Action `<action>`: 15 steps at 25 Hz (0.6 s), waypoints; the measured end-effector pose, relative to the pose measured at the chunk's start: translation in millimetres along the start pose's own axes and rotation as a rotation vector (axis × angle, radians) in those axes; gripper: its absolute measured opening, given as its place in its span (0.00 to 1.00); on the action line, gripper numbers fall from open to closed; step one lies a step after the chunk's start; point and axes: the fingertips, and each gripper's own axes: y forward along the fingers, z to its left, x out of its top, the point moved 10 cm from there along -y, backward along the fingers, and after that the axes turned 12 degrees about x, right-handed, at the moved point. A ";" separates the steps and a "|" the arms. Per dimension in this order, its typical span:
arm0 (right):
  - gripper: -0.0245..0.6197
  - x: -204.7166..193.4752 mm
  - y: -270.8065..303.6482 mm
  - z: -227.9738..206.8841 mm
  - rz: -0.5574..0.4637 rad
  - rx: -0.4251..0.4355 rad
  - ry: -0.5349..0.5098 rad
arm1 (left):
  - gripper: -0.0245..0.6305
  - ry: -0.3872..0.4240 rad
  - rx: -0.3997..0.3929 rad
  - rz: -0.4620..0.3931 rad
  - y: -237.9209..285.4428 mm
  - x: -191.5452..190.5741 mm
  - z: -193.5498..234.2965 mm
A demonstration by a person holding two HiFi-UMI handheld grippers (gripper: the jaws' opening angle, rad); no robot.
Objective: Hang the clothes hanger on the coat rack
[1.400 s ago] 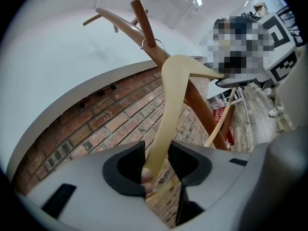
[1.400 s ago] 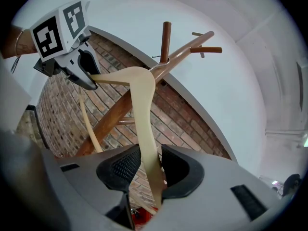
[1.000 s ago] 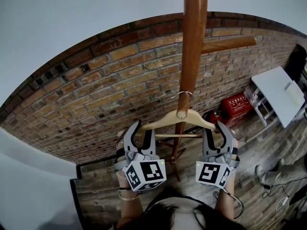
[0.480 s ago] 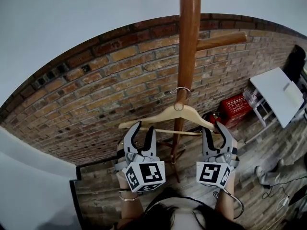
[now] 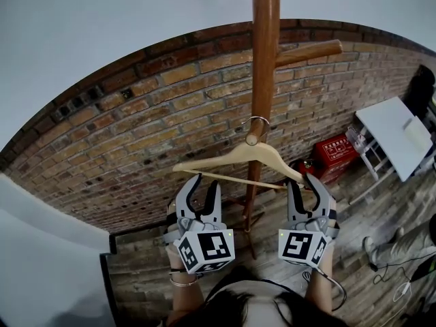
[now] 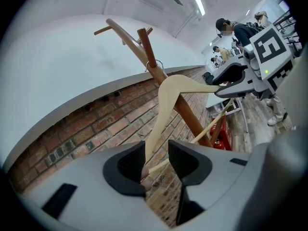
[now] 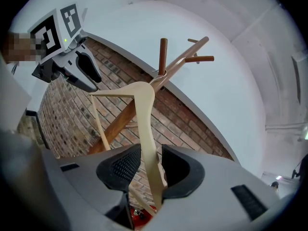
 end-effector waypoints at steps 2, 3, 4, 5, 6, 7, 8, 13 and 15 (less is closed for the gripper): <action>0.26 -0.5 -3.5 1.1 -0.003 0.001 -0.001 | 0.28 0.002 0.002 0.003 -4.5 0.0 0.0; 0.26 -0.4 -5.8 1.7 -0.006 -0.001 -0.002 | 0.28 0.003 0.003 0.004 -7.1 -0.2 -0.1; 0.26 -0.5 -8.1 2.4 -0.007 -0.002 -0.002 | 0.28 0.004 0.004 0.003 -9.8 -0.4 -0.5; 0.26 -0.8 -10.4 3.4 -0.007 -0.002 -0.003 | 0.28 0.003 0.005 0.003 -12.6 -0.7 -0.9; 0.26 -1.3 -12.7 4.4 -0.007 -0.002 -0.004 | 0.28 0.003 0.005 0.003 -15.4 -1.0 -1.3; 0.26 -2.0 -14.5 5.8 -0.006 0.001 -0.005 | 0.28 0.003 0.005 0.004 -17.9 -1.3 -1.7; 0.26 -3.0 -16.1 7.6 -0.005 0.006 -0.005 | 0.28 0.003 0.004 0.003 -20.3 -1.6 -2.0; 0.26 -1.6 -27.3 10.7 -0.017 0.001 -0.013 | 0.28 -0.012 0.002 -0.005 -31.8 0.4 -3.3; 0.26 -2.0 -32.4 12.5 -0.016 0.004 -0.011 | 0.27 -0.016 -0.002 -0.008 -36.9 0.7 -4.8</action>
